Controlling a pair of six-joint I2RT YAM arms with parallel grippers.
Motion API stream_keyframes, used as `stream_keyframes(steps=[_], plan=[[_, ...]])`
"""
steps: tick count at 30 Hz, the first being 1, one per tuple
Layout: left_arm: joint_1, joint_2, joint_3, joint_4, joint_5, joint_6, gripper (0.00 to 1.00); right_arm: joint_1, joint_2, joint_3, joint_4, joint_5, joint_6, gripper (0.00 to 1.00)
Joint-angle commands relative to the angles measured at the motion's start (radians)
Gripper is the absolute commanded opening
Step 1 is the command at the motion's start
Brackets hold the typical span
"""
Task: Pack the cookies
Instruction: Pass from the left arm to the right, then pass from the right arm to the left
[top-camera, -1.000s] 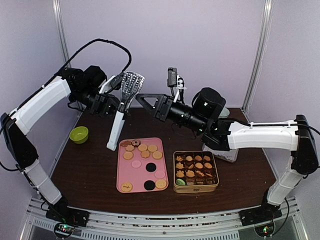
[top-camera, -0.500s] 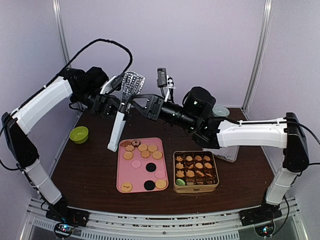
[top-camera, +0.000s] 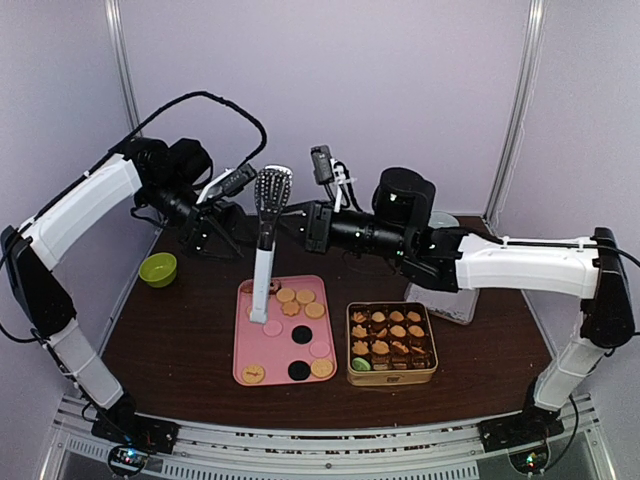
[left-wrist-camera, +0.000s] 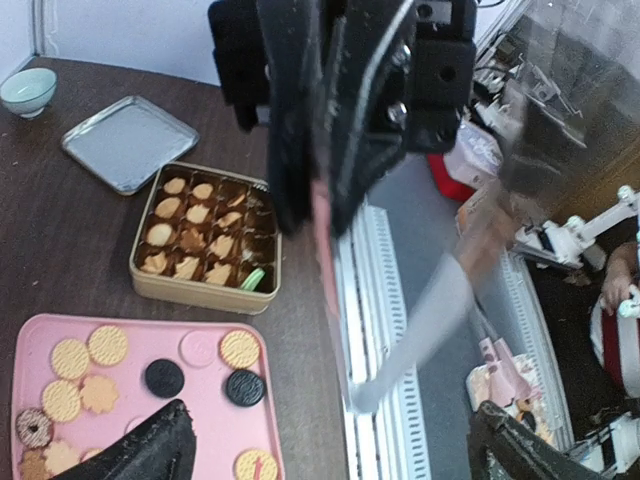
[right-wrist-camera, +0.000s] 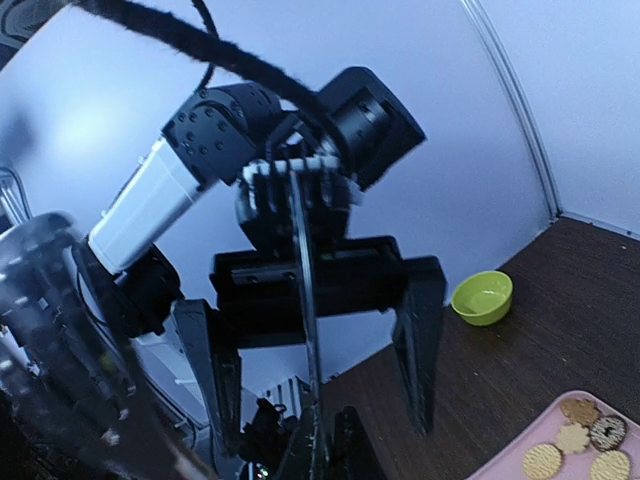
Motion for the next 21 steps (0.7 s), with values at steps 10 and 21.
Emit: stream_keyframes(steps=[10, 21], plan=[[0.034, -0.159, 0.079, -0.181, -0.404, 0.278, 0.98, 0.029, 0.068, 0.298, -1.138, 0.242, -0.497, 0.00], [-0.140, -0.256, -0.052, 0.003, -0.598, 0.318, 0.91, 0.133, 0.287, 0.651, -1.400, 0.336, -0.548, 0.00]])
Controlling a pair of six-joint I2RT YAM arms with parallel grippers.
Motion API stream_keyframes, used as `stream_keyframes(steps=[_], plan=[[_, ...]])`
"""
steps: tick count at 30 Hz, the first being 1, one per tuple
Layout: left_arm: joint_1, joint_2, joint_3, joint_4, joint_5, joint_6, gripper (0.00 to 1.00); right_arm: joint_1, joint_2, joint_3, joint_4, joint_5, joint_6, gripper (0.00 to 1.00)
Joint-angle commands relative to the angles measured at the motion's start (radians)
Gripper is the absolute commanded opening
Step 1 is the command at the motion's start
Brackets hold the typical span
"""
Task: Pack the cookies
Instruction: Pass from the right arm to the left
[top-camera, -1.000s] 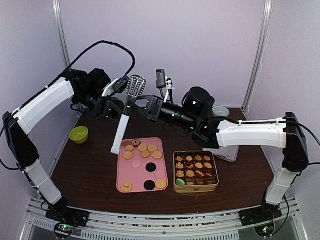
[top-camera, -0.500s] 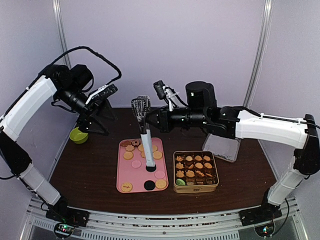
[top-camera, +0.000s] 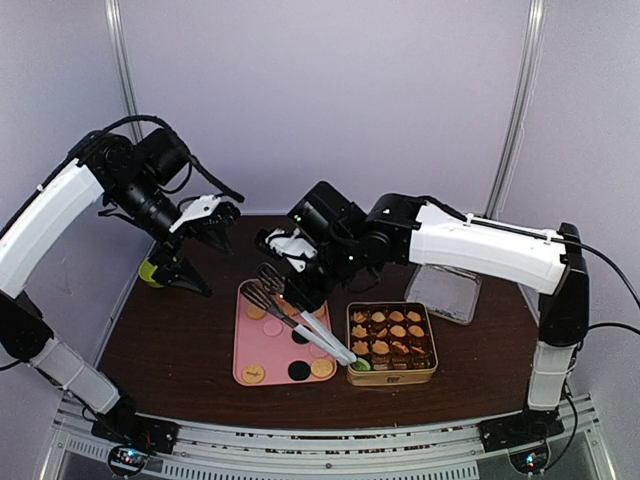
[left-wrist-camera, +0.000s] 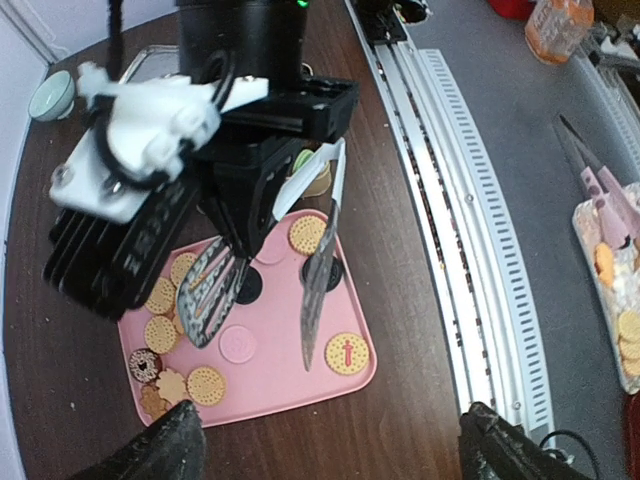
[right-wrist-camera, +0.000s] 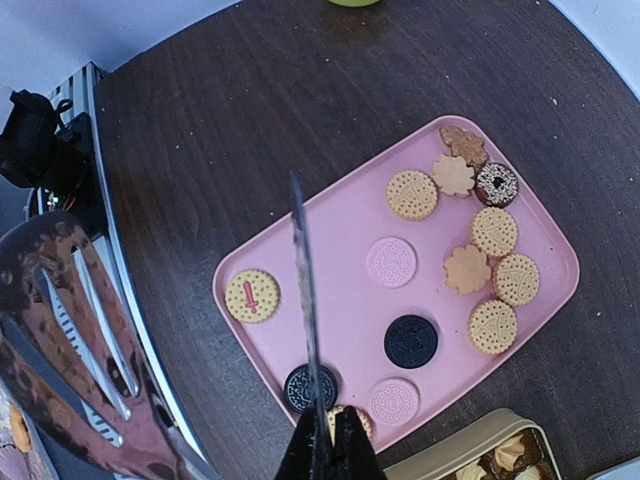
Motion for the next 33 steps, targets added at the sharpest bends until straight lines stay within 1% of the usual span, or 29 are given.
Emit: stream_keyframes(steps=[1, 6, 8, 9, 11, 15, 17, 19, 24, 29, 31, 33], plan=[[-0.067, -0.085, -0.068, 0.122, -0.149, 0.053, 0.88, 0.030, 0.040, 0.119, -0.109, 0.050, -0.033, 0.00], [-0.106, -0.100, -0.113, 0.146, -0.257, 0.083, 0.70, 0.036, 0.119, 0.248, -0.164, 0.042, -0.035, 0.00], [-0.124, -0.104, -0.135, 0.167, -0.290, 0.083, 0.62, 0.038, 0.139, 0.285, -0.181, 0.038, -0.037, 0.00], [-0.136, -0.107, -0.148, 0.182, -0.310, 0.079, 0.59, 0.039, 0.148, 0.302, -0.188, 0.036, -0.037, 0.00], [-0.157, -0.118, -0.172, 0.222, -0.346, 0.058, 0.58, 0.040, 0.162, 0.327, -0.199, 0.035, -0.037, 0.00], [-0.181, -0.123, -0.199, 0.272, -0.407, 0.031, 0.53, 0.040, 0.169, 0.342, -0.200, 0.053, -0.034, 0.00], [-0.185, -0.119, -0.200, 0.275, -0.408, 0.025, 0.46, 0.041, 0.174, 0.347, -0.201, 0.073, -0.030, 0.00], [-0.194, -0.111, -0.197, 0.276, -0.417, 0.012, 0.42, 0.043, 0.179, 0.351, -0.197, 0.092, -0.022, 0.00], [-0.209, -0.105, -0.212, 0.273, -0.400, -0.014, 0.41, 0.050, 0.199, 0.383, -0.192, 0.150, -0.010, 0.00], [-0.227, -0.094, -0.237, 0.274, -0.411, -0.041, 0.43, 0.057, 0.225, 0.433, -0.188, 0.169, 0.005, 0.00], [-0.227, -0.090, -0.241, 0.275, -0.410, -0.046, 0.41, 0.058, 0.225, 0.436, -0.184, 0.174, 0.006, 0.00], [-0.228, -0.089, -0.242, 0.275, -0.410, -0.051, 0.34, 0.061, 0.226, 0.435, -0.181, 0.177, 0.006, 0.00]])
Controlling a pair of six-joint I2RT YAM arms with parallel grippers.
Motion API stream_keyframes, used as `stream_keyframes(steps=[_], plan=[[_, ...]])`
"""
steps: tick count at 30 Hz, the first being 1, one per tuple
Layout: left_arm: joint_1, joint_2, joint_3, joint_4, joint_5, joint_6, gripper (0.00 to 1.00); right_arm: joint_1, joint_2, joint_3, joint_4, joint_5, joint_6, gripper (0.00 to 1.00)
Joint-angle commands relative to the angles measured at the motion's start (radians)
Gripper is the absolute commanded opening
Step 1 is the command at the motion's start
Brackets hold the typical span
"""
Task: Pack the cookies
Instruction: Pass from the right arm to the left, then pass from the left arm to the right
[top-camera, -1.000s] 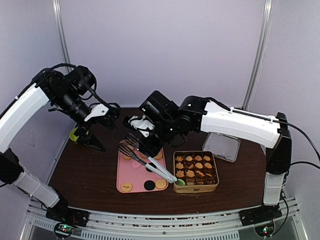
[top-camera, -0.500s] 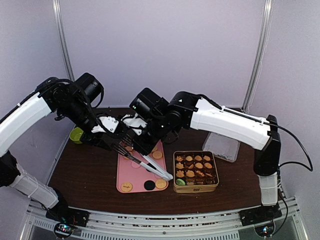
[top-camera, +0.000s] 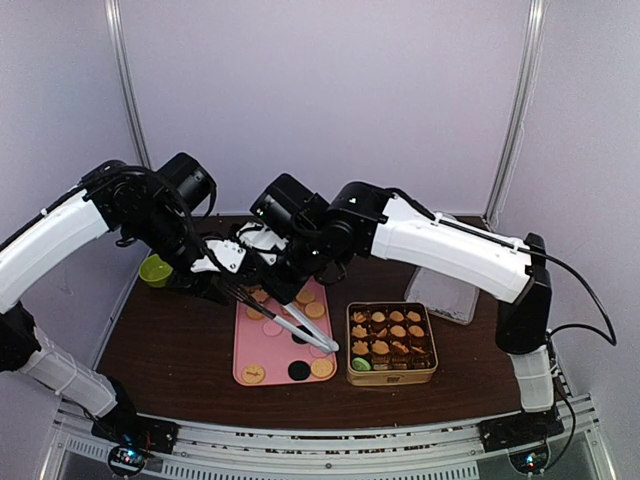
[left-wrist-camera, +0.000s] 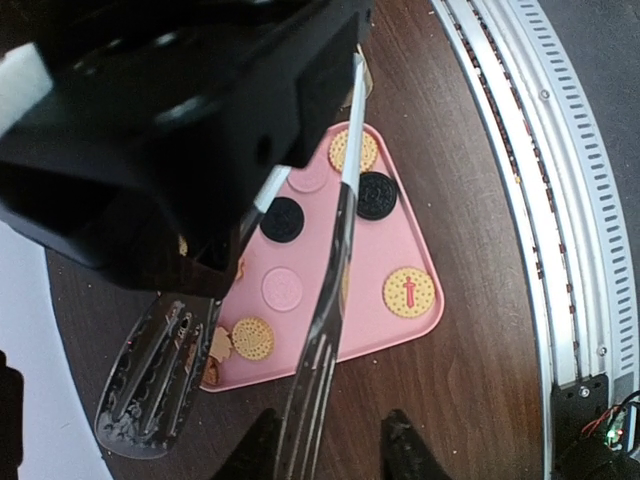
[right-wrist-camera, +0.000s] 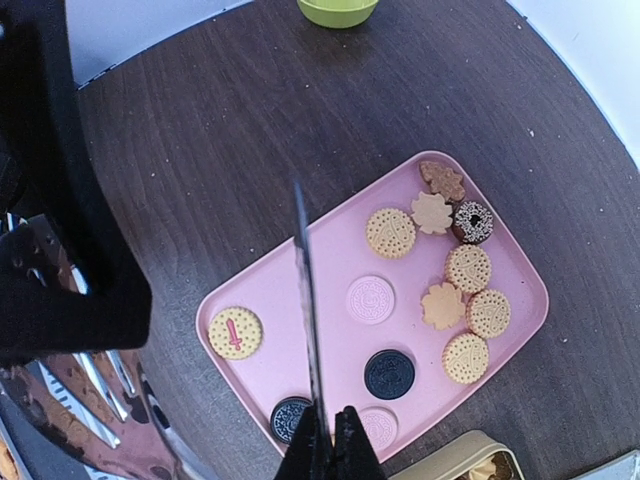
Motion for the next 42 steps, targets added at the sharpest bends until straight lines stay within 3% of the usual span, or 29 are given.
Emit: stream_keyframes(steps=[1, 5, 8, 13, 15, 18, 20, 21, 24, 28, 31, 34, 38, 42], plan=[[-0.006, 0.010, -0.006, 0.032, -0.005, -0.030, 0.28, 0.009, 0.006, 0.038, 0.017, 0.045, 0.017, 0.00], [-0.006, 0.036, 0.007, 0.014, 0.012, -0.034, 0.00, 0.012, -0.002, 0.037, 0.032, 0.060, 0.026, 0.00], [-0.006, 0.065, 0.013, -0.016, 0.029, -0.039, 0.00, 0.012, -0.024, 0.017, 0.069, 0.067, 0.039, 0.04], [-0.001, 0.057, -0.022, 0.033, 0.044, -0.054, 0.00, -0.007, -0.116, -0.087, 0.183, 0.120, 0.057, 0.48], [0.013, 0.048, -0.029, 0.059, 0.066, -0.065, 0.00, -0.035, -0.182, -0.162, 0.248, 0.123, 0.075, 0.61], [0.063, 0.033, -0.032, 0.101, 0.124, -0.114, 0.00, -0.099, -0.325, -0.340, 0.401, 0.098, 0.116, 0.78], [0.115, 0.011, -0.038, 0.149, 0.179, -0.164, 0.00, -0.145, -0.431, -0.513, 0.533, 0.057, 0.144, 0.97], [0.146, -0.003, -0.042, 0.179, 0.210, -0.191, 0.00, -0.162, -0.485, -0.586, 0.603, 0.048, 0.155, 1.00], [0.234, -0.020, -0.004, 0.228, 0.280, -0.291, 0.00, -0.204, -0.646, -0.786, 0.804, 0.039, 0.193, 1.00], [0.274, -0.052, 0.048, 0.280, 0.251, -0.414, 0.00, -0.241, -0.798, -1.045, 1.118, -0.007, 0.283, 1.00], [0.282, -0.054, 0.093, 0.293, 0.245, -0.510, 0.00, -0.272, -0.860, -1.220, 1.430, -0.088, 0.391, 1.00], [0.302, -0.059, 0.116, 0.309, 0.302, -0.620, 0.00, -0.307, -0.853, -1.309, 1.624, -0.194, 0.506, 1.00], [0.354, -0.078, 0.107, 0.383, 0.550, -0.735, 0.00, -0.326, -0.772, -1.313, 1.781, -0.320, 0.616, 1.00], [0.372, -0.091, 0.061, 0.513, 0.796, -0.902, 0.00, -0.330, -0.695, -1.323, 1.971, -0.354, 0.720, 1.00]])
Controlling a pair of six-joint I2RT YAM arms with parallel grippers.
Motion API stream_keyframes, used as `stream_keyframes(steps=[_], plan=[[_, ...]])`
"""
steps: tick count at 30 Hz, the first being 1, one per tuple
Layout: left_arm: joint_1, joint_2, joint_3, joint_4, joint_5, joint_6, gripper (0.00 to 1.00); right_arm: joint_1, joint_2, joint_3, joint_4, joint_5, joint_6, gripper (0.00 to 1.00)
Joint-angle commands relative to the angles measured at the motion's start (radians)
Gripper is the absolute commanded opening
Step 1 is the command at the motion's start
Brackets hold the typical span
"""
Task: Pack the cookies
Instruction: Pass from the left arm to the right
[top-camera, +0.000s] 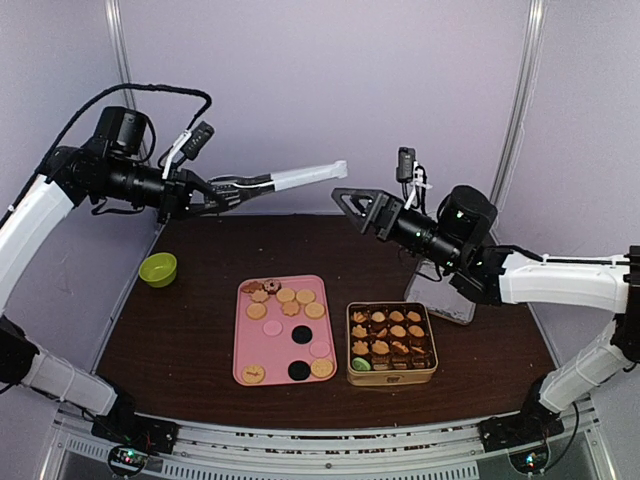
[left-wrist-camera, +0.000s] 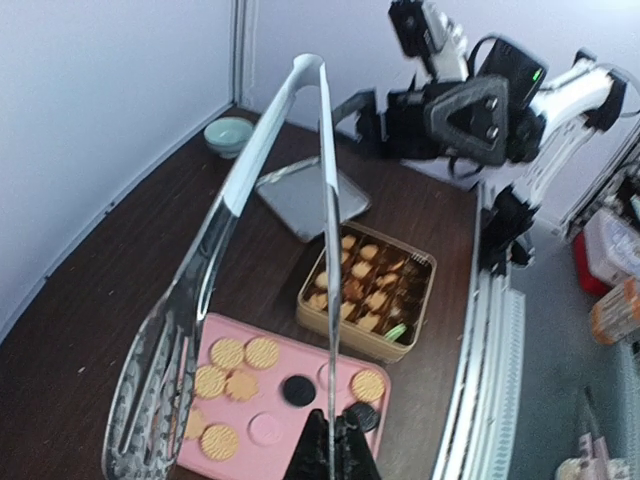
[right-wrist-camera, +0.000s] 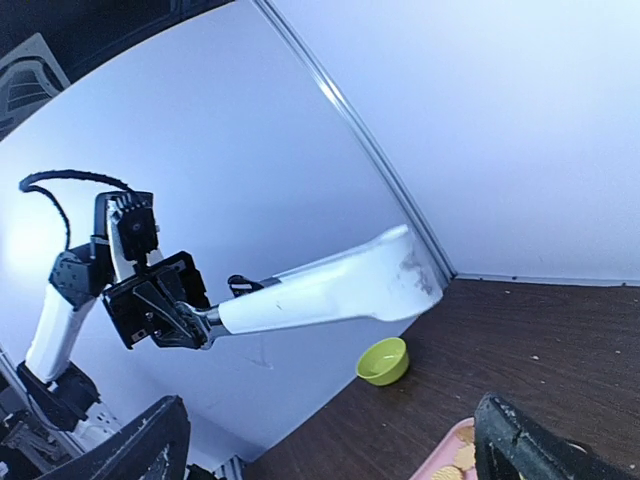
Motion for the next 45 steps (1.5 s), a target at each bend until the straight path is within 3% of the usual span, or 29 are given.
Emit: stream_keyframes(steps=[1, 6, 8, 19, 23, 33, 38, 45], plan=[[0.017, -0.028, -0.043, 0.230, 0.344, -0.235, 0.00, -0.003, 0.069, -0.001, 0.363, -0.112, 0.180, 1.00], [0.017, -0.047, -0.156, 0.451, 0.466, -0.420, 0.00, 0.001, 0.176, 0.071, 0.518, -0.151, 0.259, 1.00], [0.017, -0.044, -0.164, 0.469, 0.475, -0.431, 0.00, 0.008, 0.198, 0.105, 0.539, -0.167, 0.265, 0.99], [0.017, -0.039, -0.179, 0.436, 0.474, -0.368, 0.00, 0.023, 0.273, 0.234, 0.513, -0.244, 0.294, 0.80], [0.017, -0.041, -0.164, 0.360, 0.450, -0.282, 0.00, 0.022, 0.284, 0.255, 0.493, -0.305, 0.310, 0.73], [0.018, -0.047, -0.127, 0.196, 0.380, -0.100, 0.00, -0.054, 0.253, 0.170, 0.510, -0.526, 0.402, 0.74], [0.017, -0.044, -0.126, 0.201, 0.376, -0.102, 0.00, -0.065, 0.230, 0.160, 0.431, -0.489, 0.331, 0.71], [0.017, -0.046, -0.151, 0.231, 0.382, -0.134, 0.00, -0.033, 0.278, 0.214, 0.450, -0.420, 0.317, 0.61]])
